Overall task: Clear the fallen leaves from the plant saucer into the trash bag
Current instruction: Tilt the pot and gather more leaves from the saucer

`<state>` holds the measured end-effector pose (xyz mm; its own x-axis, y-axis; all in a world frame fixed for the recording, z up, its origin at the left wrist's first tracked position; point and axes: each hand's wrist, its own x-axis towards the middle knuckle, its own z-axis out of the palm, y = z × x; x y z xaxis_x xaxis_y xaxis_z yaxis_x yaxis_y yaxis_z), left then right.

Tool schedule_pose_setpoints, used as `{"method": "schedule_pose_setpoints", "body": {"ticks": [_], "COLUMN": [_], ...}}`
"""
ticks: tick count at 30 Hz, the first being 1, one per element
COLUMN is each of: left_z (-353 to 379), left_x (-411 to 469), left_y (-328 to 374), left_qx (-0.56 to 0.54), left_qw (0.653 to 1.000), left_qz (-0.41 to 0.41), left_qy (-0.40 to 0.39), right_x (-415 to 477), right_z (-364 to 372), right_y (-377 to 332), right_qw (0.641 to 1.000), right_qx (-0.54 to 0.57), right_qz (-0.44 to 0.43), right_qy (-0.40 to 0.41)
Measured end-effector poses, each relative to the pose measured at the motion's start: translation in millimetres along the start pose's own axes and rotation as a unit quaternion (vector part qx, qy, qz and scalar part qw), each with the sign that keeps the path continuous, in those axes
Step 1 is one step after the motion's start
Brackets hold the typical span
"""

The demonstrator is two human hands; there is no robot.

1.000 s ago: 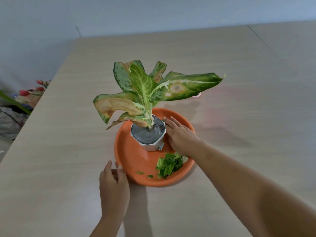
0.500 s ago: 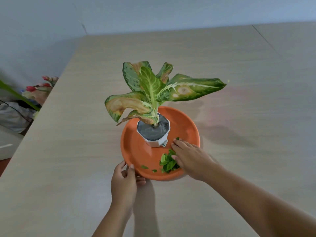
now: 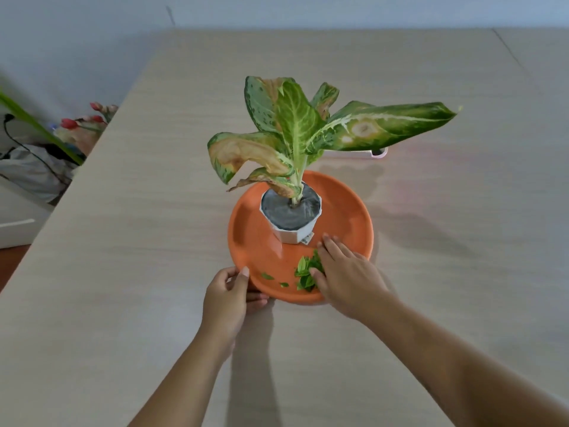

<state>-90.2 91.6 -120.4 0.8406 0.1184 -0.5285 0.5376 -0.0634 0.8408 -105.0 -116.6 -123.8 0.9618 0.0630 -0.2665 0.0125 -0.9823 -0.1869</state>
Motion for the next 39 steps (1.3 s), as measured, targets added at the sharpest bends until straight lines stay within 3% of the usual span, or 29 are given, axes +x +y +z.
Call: {"method": "schedule_pose_setpoints", "body": {"ticks": [5,8,11,20,26,32,39], "left_z": [-5.9,-9.0,-13.1,-24.2,-24.7,-20.7,-21.5], "left_x": [-1.9,2.2,11.4,36.6,45.5,34.2,42.4], "left_y": [-3.0,-2.2,-2.1,12.4,23.4,9.9,17.0], "left_qx": [0.002,-0.03,-0.038,0.012,0.026,0.018,0.103], "left_qw": [1.0,0.999,0.999,1.0,1.0,1.0,0.993], "left_qz": [0.014,0.004,-0.007,0.006,0.003,0.002,0.034], "left_qy": [-0.012,-0.026,-0.026,-0.014,-0.009,0.007,0.039], "right_x": [-9.1,-0.4,6.7,-2.7,7.4,26.4,10.9], "right_z": [5.7,9.3,13.1,11.7,-2.5,11.1,-0.5], "right_y": [-25.3,-41.5,-55.7,-17.5,-7.2,-44.0,-4.4], "right_qw": [0.997,0.988,0.979,0.967,0.976,0.973,0.978], "right_qx": [0.064,0.084,0.082,-0.04,0.039,0.012,0.026], "right_qz": [-0.007,-0.103,-0.182,-0.251,-0.213,-0.23,-0.208], "right_qy": [0.052,0.083,0.03,-0.03,0.002,-0.016,0.024]}}
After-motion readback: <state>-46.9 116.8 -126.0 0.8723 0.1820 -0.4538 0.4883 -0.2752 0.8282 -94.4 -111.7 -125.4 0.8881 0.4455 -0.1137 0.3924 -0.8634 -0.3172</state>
